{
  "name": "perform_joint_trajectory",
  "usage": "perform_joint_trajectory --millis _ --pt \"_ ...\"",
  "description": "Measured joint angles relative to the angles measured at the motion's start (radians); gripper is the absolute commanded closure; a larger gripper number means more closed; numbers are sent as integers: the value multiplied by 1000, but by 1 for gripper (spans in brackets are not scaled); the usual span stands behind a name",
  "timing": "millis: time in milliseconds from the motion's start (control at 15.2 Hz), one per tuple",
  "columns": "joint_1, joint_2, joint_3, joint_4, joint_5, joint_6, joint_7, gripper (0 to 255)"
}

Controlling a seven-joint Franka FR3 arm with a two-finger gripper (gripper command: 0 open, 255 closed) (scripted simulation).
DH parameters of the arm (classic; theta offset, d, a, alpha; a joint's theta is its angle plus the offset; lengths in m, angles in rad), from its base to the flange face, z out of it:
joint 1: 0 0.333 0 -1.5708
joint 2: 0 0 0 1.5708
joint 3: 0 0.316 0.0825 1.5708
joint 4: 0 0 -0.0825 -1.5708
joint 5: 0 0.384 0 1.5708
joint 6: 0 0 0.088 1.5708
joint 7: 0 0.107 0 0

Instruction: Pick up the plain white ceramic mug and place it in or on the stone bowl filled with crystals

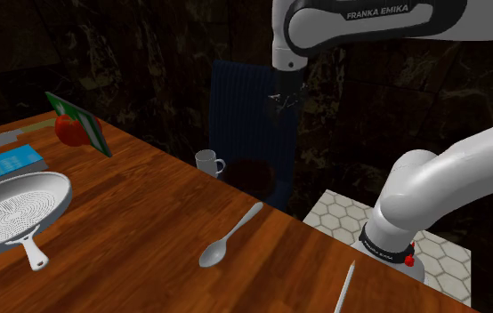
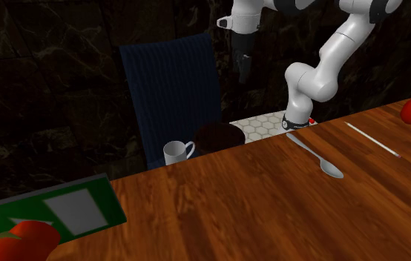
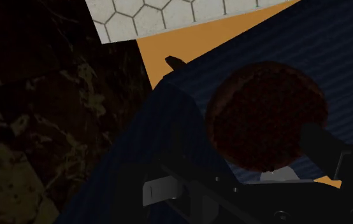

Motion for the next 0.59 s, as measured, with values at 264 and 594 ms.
perform_joint_trajectory --millis 264,594 --pt "9 117 30 9 14 120 39 0" --pt "20 283 72 70 21 243 96 0"
